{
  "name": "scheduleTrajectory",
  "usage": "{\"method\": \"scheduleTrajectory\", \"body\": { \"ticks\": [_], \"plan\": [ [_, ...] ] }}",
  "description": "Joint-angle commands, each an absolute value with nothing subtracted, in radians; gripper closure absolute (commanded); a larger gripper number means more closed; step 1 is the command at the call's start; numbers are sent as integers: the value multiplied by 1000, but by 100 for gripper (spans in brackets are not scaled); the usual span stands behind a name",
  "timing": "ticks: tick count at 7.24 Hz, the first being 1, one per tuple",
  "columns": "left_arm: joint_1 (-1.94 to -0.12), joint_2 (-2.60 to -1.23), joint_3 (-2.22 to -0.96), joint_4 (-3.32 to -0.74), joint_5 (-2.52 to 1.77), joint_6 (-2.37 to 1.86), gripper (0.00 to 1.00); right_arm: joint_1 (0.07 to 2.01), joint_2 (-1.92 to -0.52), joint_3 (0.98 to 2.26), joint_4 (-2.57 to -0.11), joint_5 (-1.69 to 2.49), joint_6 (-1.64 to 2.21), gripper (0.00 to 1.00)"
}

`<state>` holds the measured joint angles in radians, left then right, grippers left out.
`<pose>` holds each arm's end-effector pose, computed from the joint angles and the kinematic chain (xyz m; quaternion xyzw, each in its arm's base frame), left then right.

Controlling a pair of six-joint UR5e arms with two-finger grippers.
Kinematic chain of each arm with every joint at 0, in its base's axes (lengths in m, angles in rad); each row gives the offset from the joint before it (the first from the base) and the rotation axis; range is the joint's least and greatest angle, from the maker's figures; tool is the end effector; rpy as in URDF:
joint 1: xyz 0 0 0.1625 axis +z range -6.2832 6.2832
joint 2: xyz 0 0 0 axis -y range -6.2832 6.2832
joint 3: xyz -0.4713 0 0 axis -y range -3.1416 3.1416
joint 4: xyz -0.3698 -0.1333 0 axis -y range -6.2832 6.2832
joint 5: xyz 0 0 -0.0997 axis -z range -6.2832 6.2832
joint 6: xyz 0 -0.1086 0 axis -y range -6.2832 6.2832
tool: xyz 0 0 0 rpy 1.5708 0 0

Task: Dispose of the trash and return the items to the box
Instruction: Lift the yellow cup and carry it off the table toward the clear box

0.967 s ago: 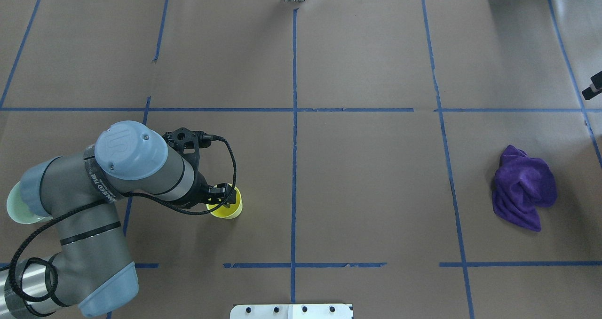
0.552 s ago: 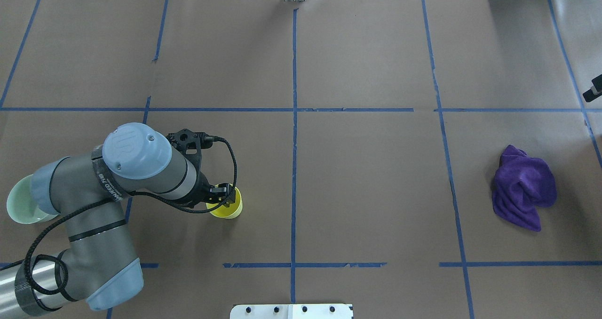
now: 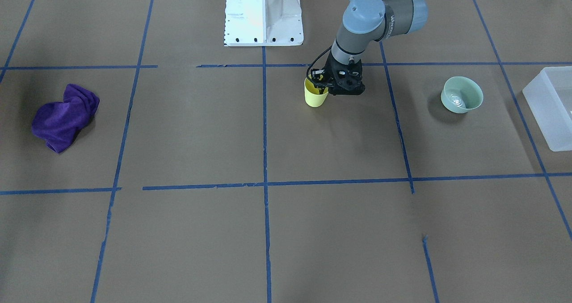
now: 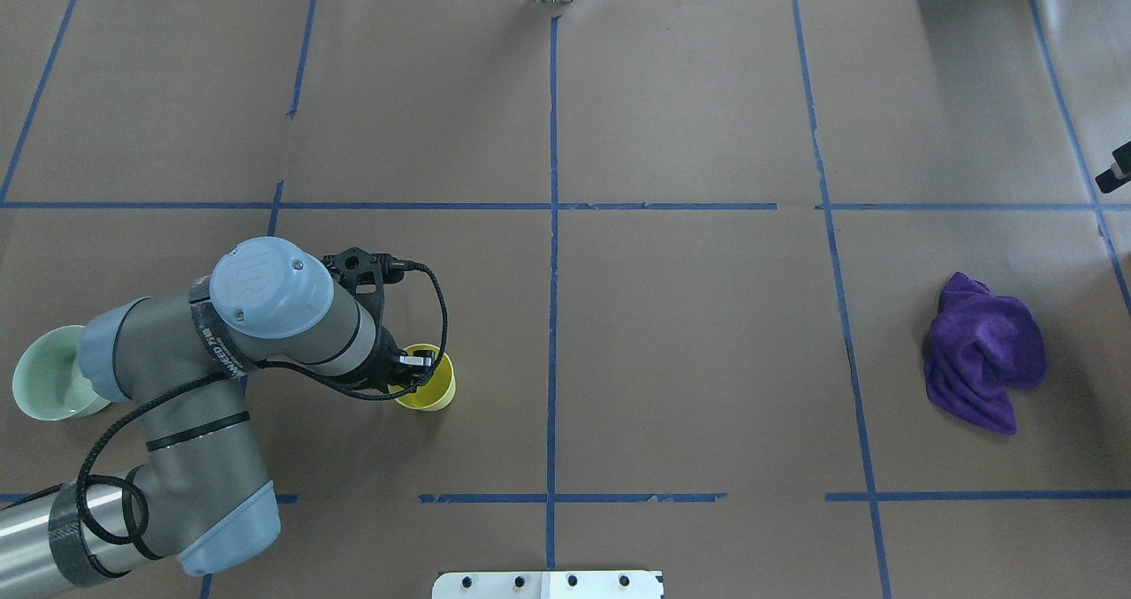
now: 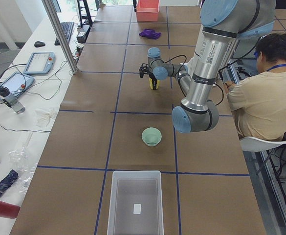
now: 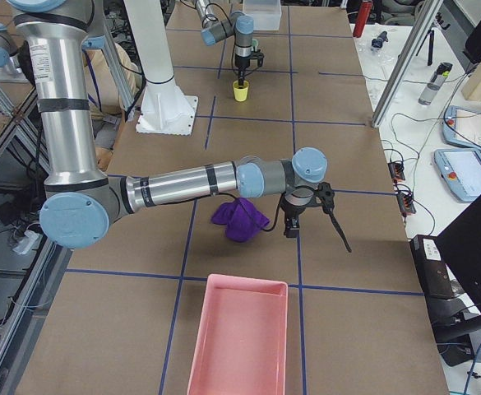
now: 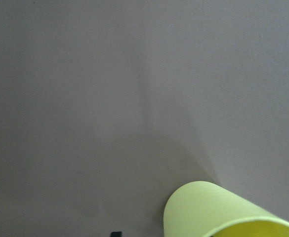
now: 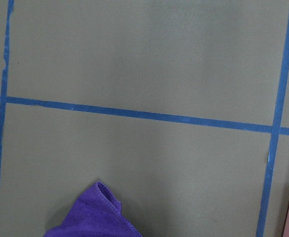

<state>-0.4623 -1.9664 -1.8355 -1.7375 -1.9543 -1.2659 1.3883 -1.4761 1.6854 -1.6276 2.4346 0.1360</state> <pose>0.5094 -0.3574 0.3654 -0.0142 0.4311 0.0057 0.9022 -0.0437 -0.5162 0.6094 0.0021 -0.4231 -0.0529 0.9045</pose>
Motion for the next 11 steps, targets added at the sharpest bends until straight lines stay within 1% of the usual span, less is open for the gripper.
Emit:
{"method": "scheduleTrajectory", "body": {
  "ticks": [1, 3, 4, 5, 6, 7, 9, 10, 11],
  "plan": [
    [-462, -1979, -1833, -1740, -1954, -1273, 100, 1390, -1477, 1683, -1628, 2472, 137, 0],
    [-466, -1980, -1857, -1735, -1956, -1281, 100, 1388, -1480, 1683, -1628, 2496, 137, 0],
    [-518, -1967, -1956, -1709, -1957, -1284, 100, 1388, -1479, 1686, -1626, 2496, 137, 0],
    [-657, -1973, -2033, -1639, -1962, -1272, 100, 1388, -1479, 1692, -1626, 2497, 137, 0],
    [-745, -1970, -2119, -1552, -1965, -1194, 100, 1388, -1479, 1698, -1615, 2497, 138, 0],
    [-815, -1939, -2175, -1423, -1967, -1020, 100, 1388, -1483, 1689, -1573, 2499, 140, 0],
    [-925, -1854, -2178, -1391, -1968, -727, 100, 1387, -1488, 1689, -1566, 2500, 138, 0],
    [-1005, -1788, -2171, -1394, -1982, -537, 100, 1387, -1489, 1689, -1566, 2525, 138, 0],
    [-1125, -1716, -2152, -1419, -2072, -346, 100, 1387, -1491, 1689, -1566, 2543, 138, 0]
  ]
}}
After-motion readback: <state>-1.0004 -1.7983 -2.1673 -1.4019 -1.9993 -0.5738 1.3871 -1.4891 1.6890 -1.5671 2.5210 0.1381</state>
